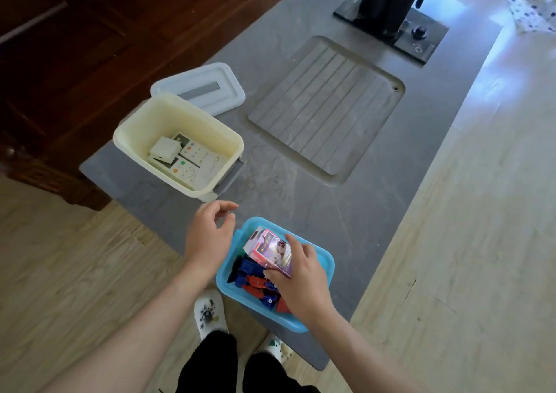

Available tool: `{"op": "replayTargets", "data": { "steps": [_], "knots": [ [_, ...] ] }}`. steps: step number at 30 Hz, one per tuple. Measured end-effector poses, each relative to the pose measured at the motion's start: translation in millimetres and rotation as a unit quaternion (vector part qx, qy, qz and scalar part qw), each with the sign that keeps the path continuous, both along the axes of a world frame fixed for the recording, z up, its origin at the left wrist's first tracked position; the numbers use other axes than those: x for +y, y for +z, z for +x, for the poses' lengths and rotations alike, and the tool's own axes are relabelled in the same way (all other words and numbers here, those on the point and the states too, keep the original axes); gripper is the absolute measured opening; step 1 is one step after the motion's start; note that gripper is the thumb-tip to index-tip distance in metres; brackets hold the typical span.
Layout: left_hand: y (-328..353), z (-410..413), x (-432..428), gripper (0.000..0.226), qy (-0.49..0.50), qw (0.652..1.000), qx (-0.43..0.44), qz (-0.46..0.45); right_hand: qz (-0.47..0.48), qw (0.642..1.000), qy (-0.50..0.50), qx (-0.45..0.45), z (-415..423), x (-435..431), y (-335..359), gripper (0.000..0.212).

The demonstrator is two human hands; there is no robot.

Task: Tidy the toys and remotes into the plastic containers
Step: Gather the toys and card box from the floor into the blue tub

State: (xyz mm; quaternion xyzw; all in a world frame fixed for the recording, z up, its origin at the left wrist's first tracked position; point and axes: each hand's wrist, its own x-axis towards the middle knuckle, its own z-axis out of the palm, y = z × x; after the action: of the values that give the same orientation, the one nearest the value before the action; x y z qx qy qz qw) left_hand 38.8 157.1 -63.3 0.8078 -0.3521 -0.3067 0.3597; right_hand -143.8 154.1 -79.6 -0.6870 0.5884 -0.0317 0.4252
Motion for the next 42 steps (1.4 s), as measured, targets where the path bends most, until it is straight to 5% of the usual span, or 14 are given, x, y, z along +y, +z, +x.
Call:
{"op": "replayTargets", "data": {
  "steps": [5, 10, 24, 31, 36, 39, 42],
  "knots": [
    [22, -18, -20, 0.010, -0.063, 0.968, 0.223, 0.100, -0.039, 0.992, -0.060, -0.105, -21, -8, 24, 0.059],
    [42, -36, -25, 0.011, -0.094, 0.954, 0.270, 0.088, -0.052, 0.987, -0.075, -0.128, -25, -17, 40, 0.055],
    [55, -52, -51, 0.021, -0.127, 0.979, 0.138, 0.074, -0.109, 0.982, -0.125, -0.086, -24, -35, 52, 0.059],
    [55, -48, -55, 0.018, -0.060, 0.967, 0.228, 0.093, -0.124, 0.983, -0.119, -0.066, -20, -38, 48, 0.060],
    [57, -52, -51, 0.029, -0.120, 0.966, 0.218, 0.066, -0.126, 0.985, -0.117, -0.028, -18, -38, 51, 0.060],
    [55, -55, -51, 0.027, -0.105, 0.975, 0.191, 0.039, -0.090, 0.992, -0.085, -0.014, -16, -38, 55, 0.065],
    [53, -50, -52, 0.020, -0.069, 0.974, 0.215, 0.029, 0.008, 0.985, -0.123, -0.119, -22, -46, 61, 0.051]
  ]
}}
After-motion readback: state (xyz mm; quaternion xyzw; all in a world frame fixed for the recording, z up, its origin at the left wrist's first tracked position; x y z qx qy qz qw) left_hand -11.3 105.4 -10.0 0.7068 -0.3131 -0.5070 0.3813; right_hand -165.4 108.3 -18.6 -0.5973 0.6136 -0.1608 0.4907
